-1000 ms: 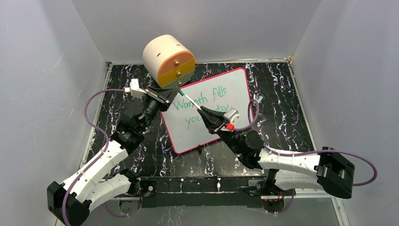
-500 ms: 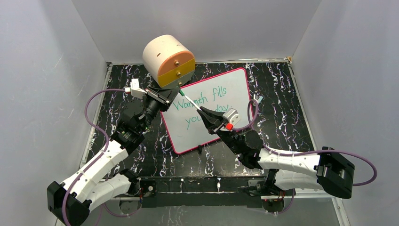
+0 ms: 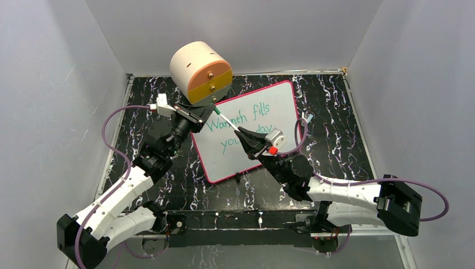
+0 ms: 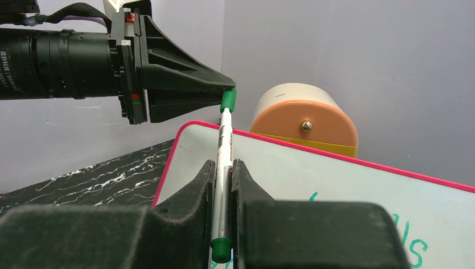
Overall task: Write a sentence on the whiteboard
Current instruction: Close the whiteboard marker at the center of the board.
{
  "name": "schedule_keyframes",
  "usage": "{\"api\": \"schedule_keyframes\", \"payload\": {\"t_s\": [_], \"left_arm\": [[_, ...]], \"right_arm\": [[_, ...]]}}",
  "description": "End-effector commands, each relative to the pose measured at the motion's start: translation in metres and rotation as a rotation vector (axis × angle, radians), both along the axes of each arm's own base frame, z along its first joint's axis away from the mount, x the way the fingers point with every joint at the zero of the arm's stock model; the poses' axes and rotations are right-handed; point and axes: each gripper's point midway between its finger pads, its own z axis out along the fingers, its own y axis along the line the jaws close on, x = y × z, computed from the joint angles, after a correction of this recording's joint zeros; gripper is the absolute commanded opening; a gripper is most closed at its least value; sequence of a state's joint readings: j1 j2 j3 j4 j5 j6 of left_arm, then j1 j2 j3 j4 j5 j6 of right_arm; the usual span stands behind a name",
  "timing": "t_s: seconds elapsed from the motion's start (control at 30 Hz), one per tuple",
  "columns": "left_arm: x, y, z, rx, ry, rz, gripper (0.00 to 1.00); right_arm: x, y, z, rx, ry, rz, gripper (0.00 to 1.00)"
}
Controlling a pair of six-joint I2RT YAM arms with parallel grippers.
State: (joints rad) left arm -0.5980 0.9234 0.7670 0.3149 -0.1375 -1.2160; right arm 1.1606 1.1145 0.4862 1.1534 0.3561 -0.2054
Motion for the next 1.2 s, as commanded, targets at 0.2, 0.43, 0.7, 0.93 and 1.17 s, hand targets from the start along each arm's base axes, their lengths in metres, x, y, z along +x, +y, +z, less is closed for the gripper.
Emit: {"api": "schedule_keyframes", "payload": {"t_s": [0.2,0.43,0.7,0.93,1.17], "left_arm": [[-0.003,-0.002,0.013,-0.027,-0.043,-0.010,0.00],[-0.006,-0.003,0.014,-0.033,-0.047,-0.022,0.00],[-0.008,-0.005,0.007,-0.026,-0.034,-0.035,0.00],[-0.011,-0.010,0.007,-0.031,-0.034,-0.054,0.00],[-0.017,-0.019,0.001,-0.032,-0.026,-0.088,0.00]], "right_arm": [[0.002,-0.003,0.028,0.092,-0.018,-0.017,0.00],[0.006,-0.006,0.027,0.103,-0.013,-0.044,0.00],[0.002,-0.010,0.037,0.153,-0.037,-0.037,0.00],[0.004,-0.006,0.040,0.170,-0.048,-0.037,0.00],[0.008,-0.010,0.044,0.232,-0.089,-0.077,0.00]]}}
